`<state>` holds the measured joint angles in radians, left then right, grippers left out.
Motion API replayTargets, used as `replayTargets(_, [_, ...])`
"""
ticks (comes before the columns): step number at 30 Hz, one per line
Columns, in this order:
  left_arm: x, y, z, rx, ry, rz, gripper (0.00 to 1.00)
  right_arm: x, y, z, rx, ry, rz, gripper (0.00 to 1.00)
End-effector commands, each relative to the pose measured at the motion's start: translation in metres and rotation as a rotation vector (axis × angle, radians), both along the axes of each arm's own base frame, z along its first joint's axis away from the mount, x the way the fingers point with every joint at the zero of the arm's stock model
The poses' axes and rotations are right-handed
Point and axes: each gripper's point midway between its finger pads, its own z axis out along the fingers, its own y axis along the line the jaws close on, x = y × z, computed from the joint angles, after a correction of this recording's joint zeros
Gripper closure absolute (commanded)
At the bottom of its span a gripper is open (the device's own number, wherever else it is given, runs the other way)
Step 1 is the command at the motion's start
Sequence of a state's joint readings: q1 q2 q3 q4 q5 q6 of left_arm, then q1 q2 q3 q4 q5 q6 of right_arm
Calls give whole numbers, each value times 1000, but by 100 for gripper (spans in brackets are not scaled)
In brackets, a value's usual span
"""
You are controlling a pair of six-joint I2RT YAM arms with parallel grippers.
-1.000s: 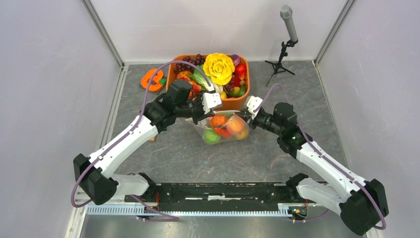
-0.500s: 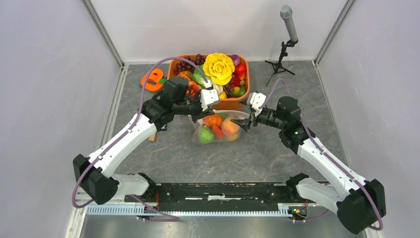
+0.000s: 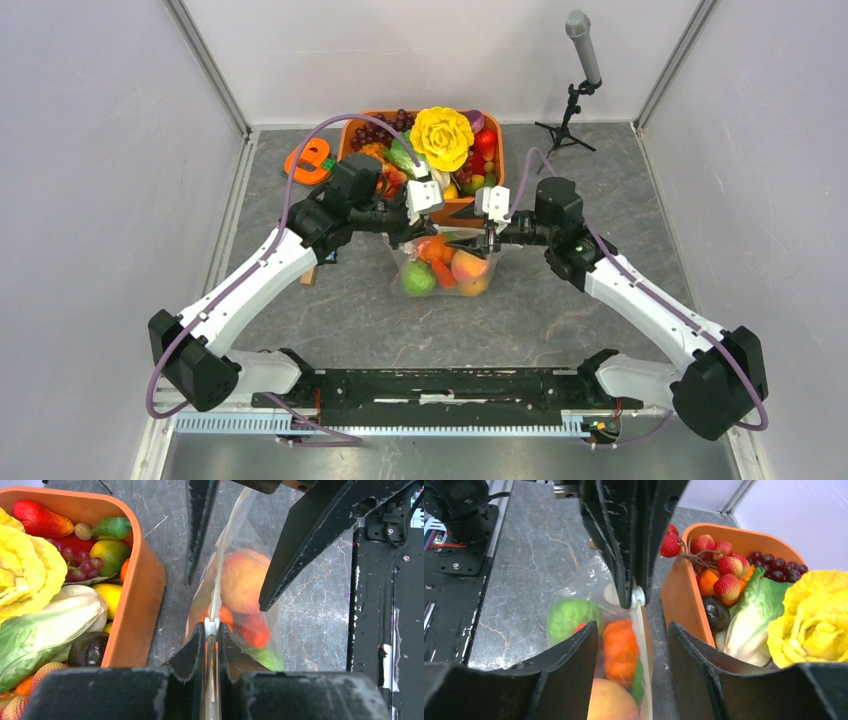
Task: Place the food in the zip-top bag and seal the zipper
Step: Zip the zipper food storage bag at the center of the board.
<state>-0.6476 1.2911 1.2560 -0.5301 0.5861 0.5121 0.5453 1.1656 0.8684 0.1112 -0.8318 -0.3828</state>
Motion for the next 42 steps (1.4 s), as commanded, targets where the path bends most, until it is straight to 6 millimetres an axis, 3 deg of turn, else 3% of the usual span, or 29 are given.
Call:
replayTargets(1, [-3, -11, 33, -86, -33, -35, 98, -3, 8, 3, 8, -26, 38, 45])
replayTargets(3, [-4, -12, 31, -84, -32, -39, 98, 0, 9, -1, -4, -10, 31, 54])
replayTargets(7, [-5, -12, 32, -85, -33, -42, 98, 5, 10, -5, -5, -5, 17, 56])
replayTargets(10, [-4, -10, 30, -79, -39, -36, 98, 6, 10, -5, -2, -20, 11, 64])
replayTargets(12, [-3, -8, 28, -71, -46, -26, 98, 5, 9, -4, 4, -26, 13, 77])
replayTargets(18, [5, 0, 23, -24, -54, 28, 98, 0, 3, -14, 19, -13, -13, 100])
replayTargets(25, [13, 21, 6, 64, -95, 109, 98, 17, -17, -21, -1, -17, -191, 100])
replayTargets(33, [18, 44, 4, 123, -134, 179, 98, 41, -45, -27, -39, -12, -408, 100])
replayTargets(42, [30, 65, 4, 171, -160, 277, 97, 41, -64, -15, -27, -46, -503, 100])
